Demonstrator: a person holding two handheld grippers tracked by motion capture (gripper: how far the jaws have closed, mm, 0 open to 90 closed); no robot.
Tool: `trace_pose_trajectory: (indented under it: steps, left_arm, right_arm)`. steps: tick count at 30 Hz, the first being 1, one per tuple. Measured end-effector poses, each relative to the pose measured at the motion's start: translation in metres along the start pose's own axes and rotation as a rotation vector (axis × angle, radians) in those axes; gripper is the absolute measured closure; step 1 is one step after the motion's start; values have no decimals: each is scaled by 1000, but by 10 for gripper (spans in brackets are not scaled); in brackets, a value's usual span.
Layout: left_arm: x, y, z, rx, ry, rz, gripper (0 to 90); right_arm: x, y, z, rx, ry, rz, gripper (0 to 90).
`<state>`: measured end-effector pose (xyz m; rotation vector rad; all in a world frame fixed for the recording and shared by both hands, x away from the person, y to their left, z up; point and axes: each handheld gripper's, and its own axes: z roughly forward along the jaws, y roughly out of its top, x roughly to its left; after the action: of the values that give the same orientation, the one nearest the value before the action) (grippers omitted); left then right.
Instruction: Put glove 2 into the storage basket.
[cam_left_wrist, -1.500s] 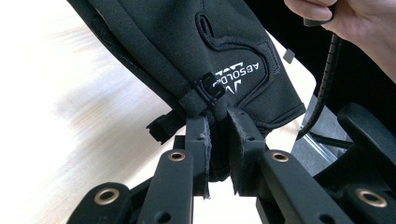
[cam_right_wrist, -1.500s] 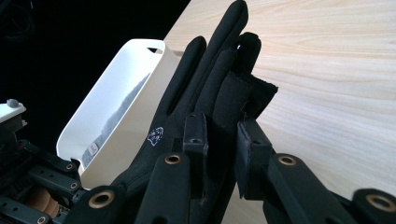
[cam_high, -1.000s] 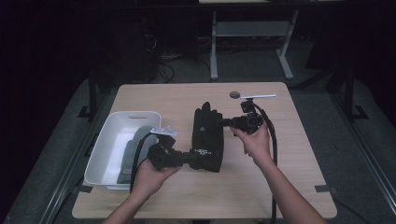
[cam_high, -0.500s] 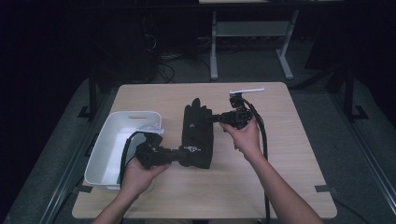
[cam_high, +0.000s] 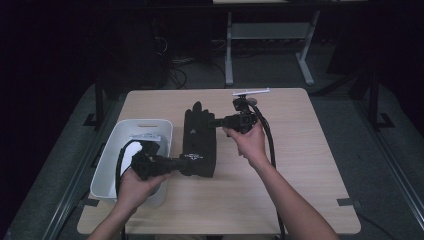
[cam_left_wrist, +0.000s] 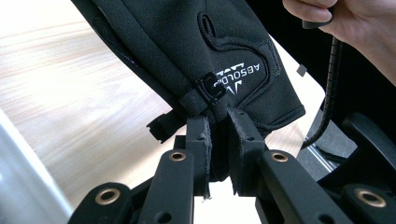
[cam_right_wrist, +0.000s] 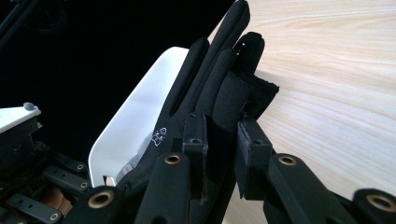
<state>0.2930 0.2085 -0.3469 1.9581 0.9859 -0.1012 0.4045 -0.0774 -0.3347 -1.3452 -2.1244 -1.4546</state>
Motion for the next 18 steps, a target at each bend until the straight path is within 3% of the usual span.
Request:
trace_pose_trajectory:
  steps: [18]
  left_arm:
    - [15,-5,-31,-28,43,-27,800]
  right_arm:
    - [21,13,27,-4,48,-11,760]
